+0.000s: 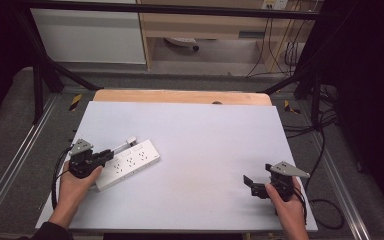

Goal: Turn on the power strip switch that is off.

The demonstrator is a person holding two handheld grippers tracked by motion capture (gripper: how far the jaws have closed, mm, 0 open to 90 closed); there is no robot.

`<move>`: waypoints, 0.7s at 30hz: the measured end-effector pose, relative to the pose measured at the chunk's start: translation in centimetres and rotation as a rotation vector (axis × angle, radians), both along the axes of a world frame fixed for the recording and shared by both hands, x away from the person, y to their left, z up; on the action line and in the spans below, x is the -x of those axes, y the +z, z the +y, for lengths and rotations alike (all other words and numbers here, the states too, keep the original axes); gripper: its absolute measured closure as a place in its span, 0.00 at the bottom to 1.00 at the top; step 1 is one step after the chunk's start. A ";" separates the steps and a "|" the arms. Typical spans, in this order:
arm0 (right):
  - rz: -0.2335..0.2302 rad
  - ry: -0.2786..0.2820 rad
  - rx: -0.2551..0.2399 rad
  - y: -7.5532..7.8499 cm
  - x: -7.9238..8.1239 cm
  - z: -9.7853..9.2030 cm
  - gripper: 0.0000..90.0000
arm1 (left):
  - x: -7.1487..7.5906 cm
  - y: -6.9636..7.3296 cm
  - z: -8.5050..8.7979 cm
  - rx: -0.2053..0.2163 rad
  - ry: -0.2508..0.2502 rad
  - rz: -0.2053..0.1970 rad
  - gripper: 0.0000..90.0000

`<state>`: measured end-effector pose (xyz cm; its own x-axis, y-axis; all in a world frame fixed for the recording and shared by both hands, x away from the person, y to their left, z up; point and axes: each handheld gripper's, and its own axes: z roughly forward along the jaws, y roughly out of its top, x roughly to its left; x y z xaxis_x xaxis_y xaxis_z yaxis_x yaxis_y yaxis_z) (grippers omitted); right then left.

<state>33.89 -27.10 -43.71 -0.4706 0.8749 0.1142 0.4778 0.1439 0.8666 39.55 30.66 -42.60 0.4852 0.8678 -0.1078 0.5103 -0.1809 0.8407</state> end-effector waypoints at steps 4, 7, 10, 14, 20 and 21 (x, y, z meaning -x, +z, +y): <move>0.000 0.001 0.000 0.0 0.0 0.0 0.02 | 0.0 0.1 -0.1 0.004 -0.001 -0.013 0.83; -0.001 0.000 0.000 0.0 0.0 0.0 0.02 | 0.0 0.1 -0.1 0.009 0.008 -0.022 0.79; -0.002 0.001 0.000 0.0 0.0 0.0 0.02 | 0.1 0.2 -0.1 0.014 0.015 -0.030 0.76; 0.000 0.001 0.001 0.0 0.0 0.0 0.02 | 0.0 0.2 -0.1 0.043 0.014 -0.025 0.70; -0.001 0.002 0.001 0.0 0.0 0.0 0.02 | 0.1 0.4 0.0 0.067 0.012 -0.055 0.64; -0.001 0.001 0.000 0.0 0.0 0.0 0.02 | 0.1 0.4 0.0 0.072 0.011 -0.059 0.63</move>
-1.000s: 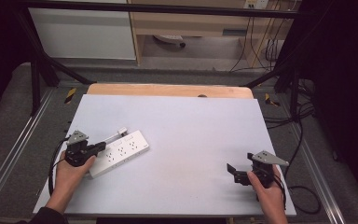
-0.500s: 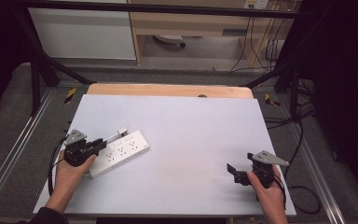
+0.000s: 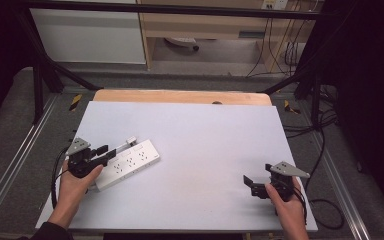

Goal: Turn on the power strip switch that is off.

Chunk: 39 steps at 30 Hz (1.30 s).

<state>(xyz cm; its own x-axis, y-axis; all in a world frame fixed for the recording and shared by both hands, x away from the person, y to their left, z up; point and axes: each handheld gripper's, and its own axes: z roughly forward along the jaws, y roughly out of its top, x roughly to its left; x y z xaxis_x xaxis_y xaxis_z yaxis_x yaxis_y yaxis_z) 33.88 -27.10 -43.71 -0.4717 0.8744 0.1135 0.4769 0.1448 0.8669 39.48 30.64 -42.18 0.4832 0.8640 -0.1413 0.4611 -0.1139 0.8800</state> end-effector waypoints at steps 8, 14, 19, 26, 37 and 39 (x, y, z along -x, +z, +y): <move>0.000 0.001 0.001 0.0 0.0 0.0 0.02 | 0.1 0.1 -0.6 0.000 -0.045 -0.041 0.51; 0.000 0.001 0.001 0.0 0.0 0.0 0.02 | 0.1 0.1 -0.7 0.014 -0.057 -0.042 0.44; 0.000 0.001 0.001 0.0 0.0 0.0 0.02 | 0.1 0.1 -0.8 0.037 -0.060 -0.045 0.41; 0.000 0.001 0.001 0.0 0.0 0.0 0.02 | 0.2 0.4 -0.9 0.062 -0.054 -0.072 0.31; 0.000 0.002 0.001 0.0 0.0 0.0 0.02 | 0.3 0.7 -1.3 0.089 -0.009 -0.092 0.08; 0.000 0.001 0.001 0.0 0.0 0.0 0.02 | 0.3 0.8 -1.2 0.105 0.000 -0.096 0.08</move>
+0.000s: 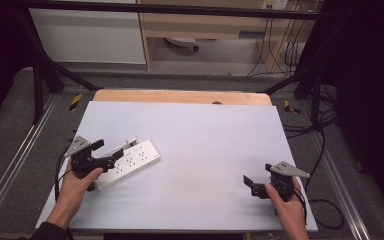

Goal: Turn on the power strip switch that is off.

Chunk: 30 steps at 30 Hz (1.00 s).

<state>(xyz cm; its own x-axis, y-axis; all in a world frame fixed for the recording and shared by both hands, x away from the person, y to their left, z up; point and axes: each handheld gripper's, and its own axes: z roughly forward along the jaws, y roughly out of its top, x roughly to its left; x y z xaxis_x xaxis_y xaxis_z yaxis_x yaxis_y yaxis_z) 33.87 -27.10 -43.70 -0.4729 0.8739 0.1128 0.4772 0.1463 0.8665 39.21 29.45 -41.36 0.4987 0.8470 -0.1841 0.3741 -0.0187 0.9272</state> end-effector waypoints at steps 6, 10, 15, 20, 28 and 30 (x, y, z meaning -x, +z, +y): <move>0.000 -0.001 0.001 0.0 0.0 0.0 0.02 | 0.3 0.3 0.3 0.023 0.004 -0.031 0.08; -0.002 0.000 0.001 0.0 0.0 0.0 0.02 | 0.5 0.5 0.3 0.021 0.008 -0.053 0.07; -0.006 -0.002 -0.001 0.0 0.0 -0.1 0.02 | 0.8 0.6 0.3 0.021 -0.003 -0.043 0.07; 0.000 -0.007 -0.003 0.0 0.0 -0.2 0.02 | 1.5 1.1 0.6 0.028 -0.016 -0.023 0.07; -0.001 -0.003 -0.002 -0.1 0.0 -0.2 0.02 | 2.4 3.5 1.6 0.030 0.016 -0.042 0.10; 0.000 -0.004 -0.004 -0.1 0.0 -0.2 0.02 | 2.8 4.0 1.9 0.029 0.014 -0.052 0.10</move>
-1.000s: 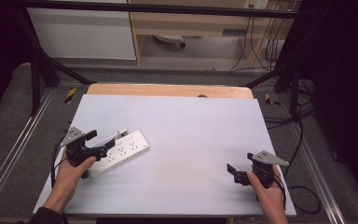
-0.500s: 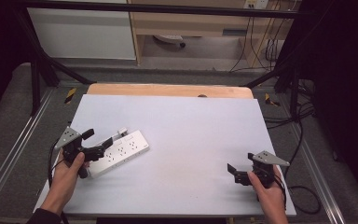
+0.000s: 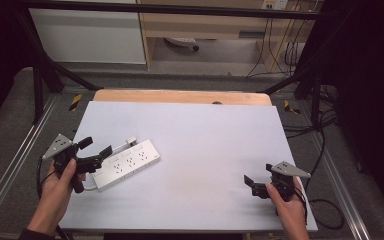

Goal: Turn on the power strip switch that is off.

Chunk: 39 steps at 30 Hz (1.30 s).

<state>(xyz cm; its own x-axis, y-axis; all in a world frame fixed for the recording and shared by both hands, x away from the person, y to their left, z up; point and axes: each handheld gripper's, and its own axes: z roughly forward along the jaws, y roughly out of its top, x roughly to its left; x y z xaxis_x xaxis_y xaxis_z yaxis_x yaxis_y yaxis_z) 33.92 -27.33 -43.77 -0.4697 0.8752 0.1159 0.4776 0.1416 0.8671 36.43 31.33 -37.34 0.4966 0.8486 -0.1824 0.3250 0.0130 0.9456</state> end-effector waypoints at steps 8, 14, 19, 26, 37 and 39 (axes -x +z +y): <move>0.001 0.003 0.003 -0.1 -0.1 0.1 0.02 | 1.6 1.7 1.3 -0.018 -0.004 -0.022 0.10; 0.002 0.000 0.000 -0.1 -0.1 0.1 0.02 | 2.7 1.6 2.3 -0.021 -0.005 -0.001 0.11; 0.009 -0.001 -0.005 -0.1 -0.1 0.2 0.02 | 3.5 0.4 3.3 -0.024 0.013 0.011 0.11; 0.009 -0.004 -0.003 -0.2 -0.2 0.2 0.02 | 4.4 -2.1 4.5 -0.045 0.020 0.037 0.11; 0.016 -0.004 0.001 -0.3 -0.3 0.2 0.02 | 4.9 -5.4 4.5 -0.105 -0.020 0.093 0.12; 0.017 -0.007 0.002 -0.3 -0.3 0.2 0.02 | 4.9 -5.8 4.0 -0.138 -0.039 0.105 0.11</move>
